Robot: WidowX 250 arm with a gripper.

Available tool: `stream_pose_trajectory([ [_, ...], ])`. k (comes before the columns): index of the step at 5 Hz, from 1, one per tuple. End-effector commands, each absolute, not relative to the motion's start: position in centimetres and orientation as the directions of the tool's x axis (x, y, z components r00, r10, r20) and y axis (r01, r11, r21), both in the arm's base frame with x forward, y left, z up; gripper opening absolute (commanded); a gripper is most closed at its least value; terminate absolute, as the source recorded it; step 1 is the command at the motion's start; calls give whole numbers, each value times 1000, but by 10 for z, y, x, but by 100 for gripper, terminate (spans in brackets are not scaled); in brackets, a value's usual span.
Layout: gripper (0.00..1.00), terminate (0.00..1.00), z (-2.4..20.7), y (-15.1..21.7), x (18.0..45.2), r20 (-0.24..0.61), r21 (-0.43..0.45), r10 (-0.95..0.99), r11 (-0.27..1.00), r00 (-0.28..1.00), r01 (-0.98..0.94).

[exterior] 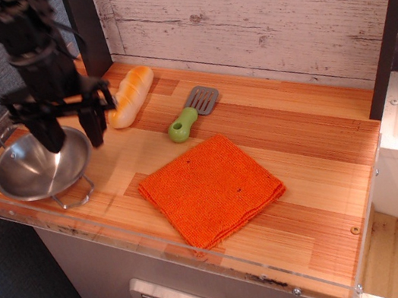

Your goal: Put the pot on the bottom-right corner of the counter.

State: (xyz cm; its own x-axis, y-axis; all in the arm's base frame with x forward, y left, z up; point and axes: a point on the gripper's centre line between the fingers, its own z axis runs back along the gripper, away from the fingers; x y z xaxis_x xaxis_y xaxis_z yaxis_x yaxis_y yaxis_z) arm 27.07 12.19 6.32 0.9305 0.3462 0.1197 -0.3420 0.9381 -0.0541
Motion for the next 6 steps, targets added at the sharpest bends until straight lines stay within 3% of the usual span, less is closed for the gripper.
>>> stream_pose_trajectory([
  [1, 100, 0, 131, 111, 267, 264, -73, 252, 968, 931, -241],
  [3, 100, 0, 126, 109, 279, 198, 6, 26, 1000, 980, -28],
  [4, 100, 0, 121, 107, 283, 139, 79, -18, 997, 990, 7],
  [5, 100, 0, 121, 107, 283, 139, 79, -18, 997, 990, 7],
  [6, 100, 100, 121, 107, 283, 139, 79, -18, 997, 990, 7],
])
